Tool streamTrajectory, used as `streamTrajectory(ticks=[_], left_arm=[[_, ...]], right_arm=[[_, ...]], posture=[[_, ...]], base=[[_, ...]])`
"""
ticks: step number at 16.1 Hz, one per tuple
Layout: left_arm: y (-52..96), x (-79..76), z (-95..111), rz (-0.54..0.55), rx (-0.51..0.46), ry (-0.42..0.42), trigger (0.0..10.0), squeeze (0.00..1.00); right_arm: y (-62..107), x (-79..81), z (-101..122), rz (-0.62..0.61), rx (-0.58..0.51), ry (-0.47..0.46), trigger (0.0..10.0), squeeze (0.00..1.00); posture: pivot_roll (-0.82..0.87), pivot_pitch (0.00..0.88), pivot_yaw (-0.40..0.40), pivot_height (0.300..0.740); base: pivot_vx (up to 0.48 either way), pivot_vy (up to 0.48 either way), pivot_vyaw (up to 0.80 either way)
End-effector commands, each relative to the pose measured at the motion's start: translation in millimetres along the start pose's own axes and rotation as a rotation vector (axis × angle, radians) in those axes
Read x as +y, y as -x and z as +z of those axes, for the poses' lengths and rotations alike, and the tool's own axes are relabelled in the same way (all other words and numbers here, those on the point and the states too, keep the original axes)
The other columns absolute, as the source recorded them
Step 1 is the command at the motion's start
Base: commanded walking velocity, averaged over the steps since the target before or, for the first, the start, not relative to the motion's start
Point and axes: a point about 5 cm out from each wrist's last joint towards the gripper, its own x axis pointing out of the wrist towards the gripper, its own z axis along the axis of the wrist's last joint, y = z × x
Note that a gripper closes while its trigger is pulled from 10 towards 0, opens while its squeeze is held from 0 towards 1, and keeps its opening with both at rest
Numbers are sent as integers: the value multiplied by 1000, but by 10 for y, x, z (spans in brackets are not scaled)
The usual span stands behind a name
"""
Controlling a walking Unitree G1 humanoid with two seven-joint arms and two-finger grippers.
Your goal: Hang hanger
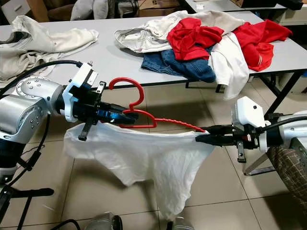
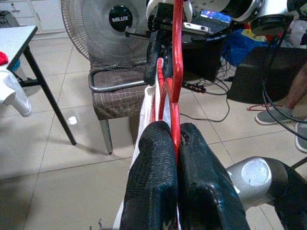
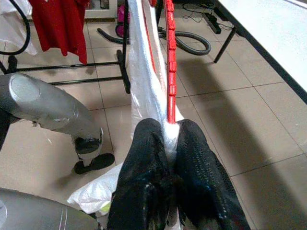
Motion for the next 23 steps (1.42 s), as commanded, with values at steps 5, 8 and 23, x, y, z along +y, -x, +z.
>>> streamTrajectory(ticks=[5,8,23], left_arm=[[-228,-47,97,-71,-11,-54,0,0],[-306,-58,55,-77,2,-55,0,0],[-253,-17,-33,-19,44,-43,0,0]], right_arm=[[-153,-31,206,18,-83,81,10000,0],[-251,-3,288,42,-104,121,10000,0],[-93,-134,444,1,-171,74,10000,1000]], posture=[[-135,0,59,740],[-136,0,59,740],[-132,0,57,740]], base=[[0,0,0],[0,0,0],[0,0,0]])
